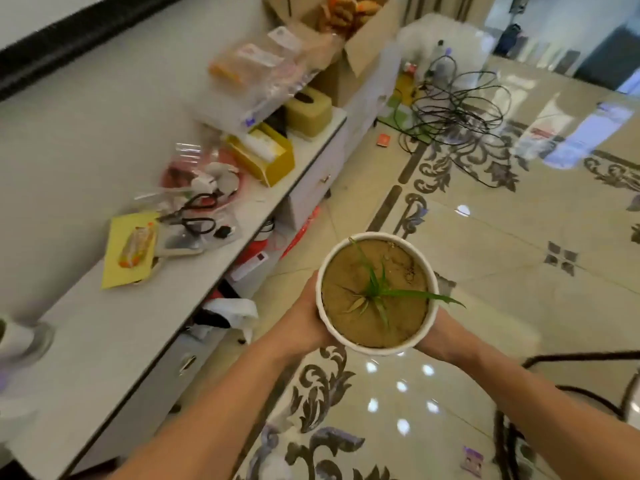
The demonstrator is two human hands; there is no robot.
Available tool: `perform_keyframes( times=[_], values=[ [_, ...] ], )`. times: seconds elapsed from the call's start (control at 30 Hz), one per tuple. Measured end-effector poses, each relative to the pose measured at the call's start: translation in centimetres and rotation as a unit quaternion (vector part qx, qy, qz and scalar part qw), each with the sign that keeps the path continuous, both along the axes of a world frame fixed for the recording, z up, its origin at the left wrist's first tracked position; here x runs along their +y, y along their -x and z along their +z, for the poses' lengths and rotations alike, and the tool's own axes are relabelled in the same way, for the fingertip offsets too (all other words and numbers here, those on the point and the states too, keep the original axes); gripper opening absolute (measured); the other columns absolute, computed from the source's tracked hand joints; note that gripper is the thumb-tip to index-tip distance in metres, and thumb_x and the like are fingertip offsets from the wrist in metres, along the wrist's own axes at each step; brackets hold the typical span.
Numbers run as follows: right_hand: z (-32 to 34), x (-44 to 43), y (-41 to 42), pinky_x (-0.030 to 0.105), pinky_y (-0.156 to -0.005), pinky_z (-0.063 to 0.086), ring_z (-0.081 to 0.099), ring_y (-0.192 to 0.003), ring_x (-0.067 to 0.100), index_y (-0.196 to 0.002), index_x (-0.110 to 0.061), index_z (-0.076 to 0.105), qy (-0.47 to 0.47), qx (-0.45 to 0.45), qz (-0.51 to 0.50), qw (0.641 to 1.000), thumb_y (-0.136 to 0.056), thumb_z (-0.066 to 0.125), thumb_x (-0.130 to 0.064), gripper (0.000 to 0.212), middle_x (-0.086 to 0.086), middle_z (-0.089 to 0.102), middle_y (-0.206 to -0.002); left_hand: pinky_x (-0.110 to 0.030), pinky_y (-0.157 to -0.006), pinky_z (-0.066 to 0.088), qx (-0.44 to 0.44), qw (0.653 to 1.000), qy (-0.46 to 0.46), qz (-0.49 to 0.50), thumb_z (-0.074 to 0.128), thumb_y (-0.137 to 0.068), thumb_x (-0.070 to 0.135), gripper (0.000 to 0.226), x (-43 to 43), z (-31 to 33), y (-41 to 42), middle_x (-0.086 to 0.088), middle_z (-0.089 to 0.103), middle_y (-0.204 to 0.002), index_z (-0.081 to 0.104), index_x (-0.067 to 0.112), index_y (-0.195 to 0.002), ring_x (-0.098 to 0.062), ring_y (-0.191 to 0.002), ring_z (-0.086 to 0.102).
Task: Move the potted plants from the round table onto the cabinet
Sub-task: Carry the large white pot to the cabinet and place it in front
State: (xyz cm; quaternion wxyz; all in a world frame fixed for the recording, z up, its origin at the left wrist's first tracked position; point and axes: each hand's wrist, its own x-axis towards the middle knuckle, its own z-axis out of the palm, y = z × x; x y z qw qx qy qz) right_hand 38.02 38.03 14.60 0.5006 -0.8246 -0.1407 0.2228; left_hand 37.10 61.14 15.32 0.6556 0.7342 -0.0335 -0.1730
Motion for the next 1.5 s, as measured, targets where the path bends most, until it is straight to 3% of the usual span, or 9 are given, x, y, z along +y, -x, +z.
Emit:
perform_keyframes(
  times=[0.23, 0.37, 0.53, 0.8, 0.93, 1.07, 1.17, 1.27, 1.5],
  values=[
    [1.0, 19.2, -1.1, 0.029, -0.090, 0.057, 0.064, -0.108, 0.008, -0.112, -0.064, 0.061, 0.023, 0.007, 0.186, 0.982, -0.071, 0.077, -0.030, 0.055, -0.023, 0.068, -0.115, -0.005, -0.068, 0.049, 0.060, 0.984, 0.023, 0.165, 0.069, -0.087, -0.006, 0.043, 17.6, -2.8, 6.5, 0.015, 0.067, -0.097, 0.053, -0.001, -0.127, 0.008, -0.083, 0.064],
    [-0.4, 27.8, -0.6, 0.046, -0.096, 0.055, 0.063, -0.114, 0.019, -0.116, -0.057, 0.062, 0.013, 0.023, 0.264, 0.964, -0.079, 0.073, -0.036, 0.044, -0.005, 0.066, -0.124, -0.021, -0.085, 0.054, 0.049, 0.967, 0.043, 0.248, 0.076, -0.083, 0.004, 0.051, 24.4, -3.2, 10.0, 0.000, 0.072, -0.115, 0.057, -0.003, -0.130, -0.006, -0.106, 0.066],
    [-4.0, 36.5, -0.3, 0.052, -0.101, 0.051, 0.061, -0.118, 0.028, -0.127, -0.013, 0.065, 0.027, 0.022, 0.318, 0.947, -0.078, 0.075, -0.027, 0.052, 0.010, 0.065, -0.128, -0.010, -0.077, 0.052, 0.064, 0.940, 0.066, 0.329, 0.065, -0.086, -0.009, 0.043, 30.5, -5.4, 13.7, 0.016, 0.074, -0.103, 0.054, 0.002, -0.127, 0.007, -0.097, 0.066],
    [-10.2, 46.1, -1.1, 0.035, -0.099, 0.054, 0.064, -0.109, 0.002, -0.120, -0.009, 0.064, 0.071, 0.069, 0.415, 0.905, -0.080, 0.080, -0.002, 0.044, -0.001, 0.068, -0.119, -0.025, -0.058, 0.059, 0.135, 0.849, 0.150, 0.489, 0.030, -0.103, -0.008, 0.036, 35.3, -11.4, 17.5, -0.002, 0.078, -0.084, 0.061, 0.006, -0.114, -0.012, -0.073, 0.074],
    [-12.5, 49.7, -2.0, 0.020, -0.090, 0.054, 0.062, -0.108, -0.004, -0.125, -0.015, 0.059, 0.042, 0.077, 0.465, 0.881, -0.086, 0.071, 0.004, 0.044, -0.002, 0.064, -0.122, -0.028, -0.072, 0.061, 0.079, 0.782, 0.272, 0.555, 0.065, -0.088, 0.009, 0.024, 36.6, -13.3, 17.6, -0.001, 0.078, -0.100, 0.079, 0.019, -0.105, -0.015, -0.091, 0.074],
    [-15.0, 52.6, -3.1, 0.017, -0.096, 0.048, 0.058, -0.115, -0.003, -0.133, 0.003, 0.052, 0.032, 0.094, 0.514, 0.852, -0.083, 0.072, 0.010, 0.054, 0.009, 0.057, -0.133, -0.020, -0.078, 0.057, 0.129, 0.793, 0.141, 0.579, 0.094, -0.062, 0.037, 0.074, 37.2, -15.8, 18.5, 0.001, 0.075, -0.108, 0.057, 0.015, -0.122, -0.002, -0.096, 0.069],
    [-16.1, 55.2, -3.9, 0.031, -0.099, 0.050, 0.052, -0.125, 0.027, -0.133, 0.009, 0.047, 0.056, 0.072, 0.529, 0.844, -0.066, 0.088, -0.004, 0.080, 0.025, 0.048, -0.139, 0.001, -0.067, 0.047, 0.203, 0.766, -0.024, 0.610, 0.081, -0.073, -0.006, 0.054, 37.6, -17.8, 18.7, 0.013, 0.074, -0.093, 0.056, 0.023, -0.111, 0.025, -0.077, 0.059],
    [-16.8, 57.8, -4.6, 0.037, -0.107, 0.042, 0.040, -0.131, 0.031, -0.137, -0.001, 0.045, 0.078, 0.022, 0.562, 0.823, -0.059, 0.095, -0.004, 0.093, 0.012, 0.040, -0.137, -0.007, -0.063, 0.052, 0.165, 0.786, -0.114, 0.586, 0.055, -0.092, -0.012, 0.049, 38.6, -18.6, 18.6, 0.029, 0.073, -0.082, 0.064, 0.035, -0.102, 0.012, -0.078, 0.067],
    [-18.5, 62.2, -5.4, 0.055, -0.106, 0.043, 0.045, -0.129, 0.035, -0.137, -0.014, 0.050, 0.059, 0.000, 0.600, 0.798, -0.052, 0.099, -0.019, 0.099, 0.015, 0.047, -0.140, -0.013, -0.070, 0.056, 0.129, 0.770, 0.014, 0.625, 0.066, -0.090, -0.005, 0.037, 40.0, -17.5, 17.8, 0.011, 0.074, -0.097, 0.061, 0.016, -0.120, 0.007, -0.086, 0.068]
  ],
)
